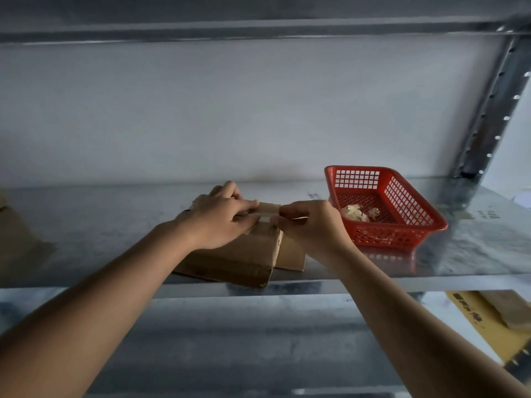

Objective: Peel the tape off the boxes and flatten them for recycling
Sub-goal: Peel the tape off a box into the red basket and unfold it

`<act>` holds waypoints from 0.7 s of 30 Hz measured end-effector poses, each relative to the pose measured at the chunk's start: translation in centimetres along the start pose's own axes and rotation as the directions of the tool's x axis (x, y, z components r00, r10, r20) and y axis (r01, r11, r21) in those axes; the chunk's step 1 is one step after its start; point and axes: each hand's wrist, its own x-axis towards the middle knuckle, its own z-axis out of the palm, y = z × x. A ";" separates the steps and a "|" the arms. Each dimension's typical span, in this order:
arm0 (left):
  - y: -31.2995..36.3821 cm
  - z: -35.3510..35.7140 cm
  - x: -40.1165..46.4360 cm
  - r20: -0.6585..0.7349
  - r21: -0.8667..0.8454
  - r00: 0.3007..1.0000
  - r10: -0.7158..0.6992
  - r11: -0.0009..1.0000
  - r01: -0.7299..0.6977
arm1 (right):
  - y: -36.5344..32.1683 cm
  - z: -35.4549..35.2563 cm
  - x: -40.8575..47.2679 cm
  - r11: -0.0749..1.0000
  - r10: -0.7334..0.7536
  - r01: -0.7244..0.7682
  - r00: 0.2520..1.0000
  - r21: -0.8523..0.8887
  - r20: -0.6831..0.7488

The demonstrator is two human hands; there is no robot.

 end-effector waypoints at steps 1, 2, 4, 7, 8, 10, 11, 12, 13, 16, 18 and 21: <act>-0.4 0.0 0.0 0.028 -0.051 1.000 0.006 0.999 -0.005 | -0.1 0.1 -0.1 0.999 0.039 -0.039 0.999 0.032 0.002; -0.8 0.0 0.0 0.061 -0.101 0.998 0.021 0.995 -0.015 | -0.2 0.2 -0.2 0.994 0.079 -0.079 0.997 0.075 0.007; -1.1 -0.2 0.0 0.137 -0.153 0.989 0.064 0.987 -0.043 | -0.3 0.3 -0.4 0.975 0.143 -0.145 0.989 0.168 0.024; -1.0 -0.3 -0.2 0.213 -0.129 0.971 0.105 0.989 -0.078 | -0.6 1.0 -0.9 0.939 0.205 -0.196 0.979 0.284 -0.001; -1.0 -0.2 -0.3 0.217 -0.108 0.970 0.112 0.990 -0.091 | -0.8 1.4 -1.3 0.932 0.212 -0.190 0.976 0.307 -0.041; -1.0 -0.1 -0.5 0.213 -0.075 0.968 0.134 0.990 -0.120 | -1.0 2.4 -2.2 0.942 0.195 -0.145 0.970 0.302 -0.144; -1.1 0.0 -0.6 0.212 -0.071 0.966 0.148 0.988 -0.136 | -1.0 2.9 -2.8 0.950 0.179 -0.121 0.966 0.287 -0.187; -1.1 0.0 -0.6 0.211 -0.073 0.964 0.161 0.986 -0.148 | -1.0 3.3 -3.3 0.955 0.171 -0.109 0.961 0.275 -0.216; -1.2 0.0 -0.6 0.211 -0.080 0.963 0.169 0.985 -0.156 | -0.9 3.6 -3.7 0.957 0.172 -0.107 0.958 0.271 -0.229; -1.3 0.0 -0.6 0.214 -0.090 0.959 0.186 0.981 -0.170 | -0.8 4.0 -4.4 0.965 0.161 -0.102 0.957 0.240 -0.240; -1.2 0.0 -0.6 0.208 -0.083 0.958 0.197 0.980 -0.183 | -1.0 4.1 -4.7 0.978 0.142 -0.094 0.955 0.186 -0.260; -1.2 0.0 -0.5 0.206 -0.101 0.957 0.205 0.977 -0.188 | -1.2 4.2 -4.7 0.987 0.128 -0.093 0.947 0.132 -0.295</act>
